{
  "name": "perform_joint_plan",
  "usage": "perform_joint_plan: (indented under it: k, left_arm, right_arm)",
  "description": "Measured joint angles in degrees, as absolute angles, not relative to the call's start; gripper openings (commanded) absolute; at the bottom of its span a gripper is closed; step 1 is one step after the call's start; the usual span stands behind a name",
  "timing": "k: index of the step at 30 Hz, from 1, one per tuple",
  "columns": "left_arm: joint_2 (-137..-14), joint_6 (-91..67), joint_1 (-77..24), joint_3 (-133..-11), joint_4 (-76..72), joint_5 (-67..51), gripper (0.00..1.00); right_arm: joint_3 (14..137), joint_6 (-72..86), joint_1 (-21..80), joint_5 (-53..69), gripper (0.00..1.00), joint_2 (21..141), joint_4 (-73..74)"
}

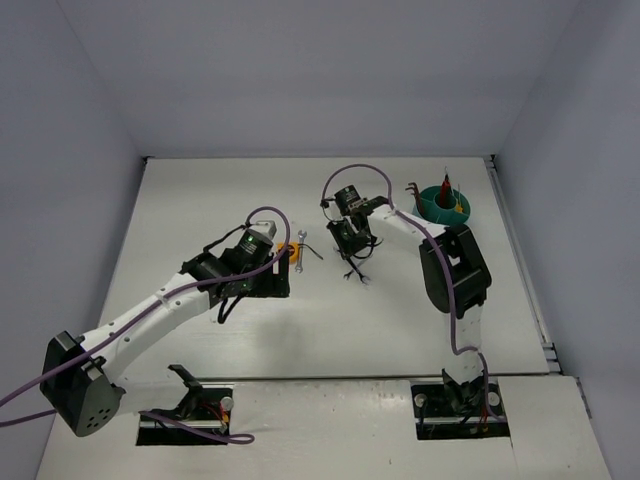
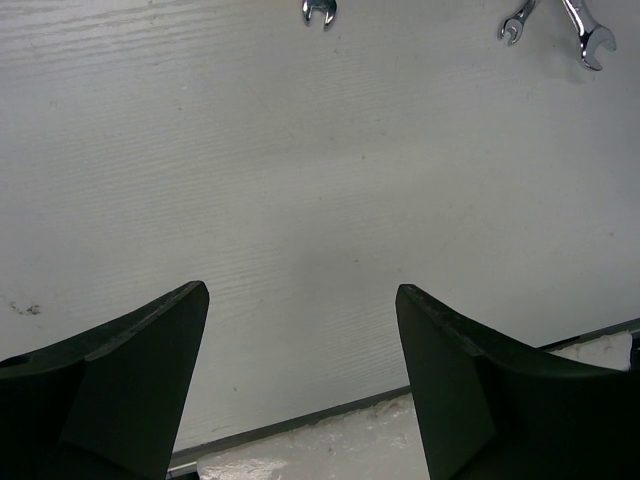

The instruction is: Sort the tools into containers

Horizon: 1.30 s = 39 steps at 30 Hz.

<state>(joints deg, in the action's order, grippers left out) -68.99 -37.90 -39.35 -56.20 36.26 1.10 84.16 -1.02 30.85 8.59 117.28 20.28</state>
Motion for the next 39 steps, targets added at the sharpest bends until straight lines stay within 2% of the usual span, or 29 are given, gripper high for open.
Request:
perform_joint_plan:
  k: [15,26,30,39]
  left_arm:
    - [-66.8,-38.0,-39.4,-53.9,35.9,1.3,0.73]
    - [-66.3,-38.0,-39.4,-53.3,35.9,1.3,0.73]
    - [-66.3,-37.9,-39.4,-52.9,35.6,1.3,0.73]
    - [-66.3,-37.9,-39.4,-52.7,35.4,1.3,0.73]
  right_arm:
    - [85.8,-5.5,29.7,8.6,0.00,105.9,21.2]
    - [86.5,-10.9,12.9,9.1,0.00,96.7,15.8]
    - [85.6,-12.2,9.7,8.2,0.00,94.2,11.4]
    - [69.6,-8.1,-0.3,8.9,0.00,87.1,-4.3]
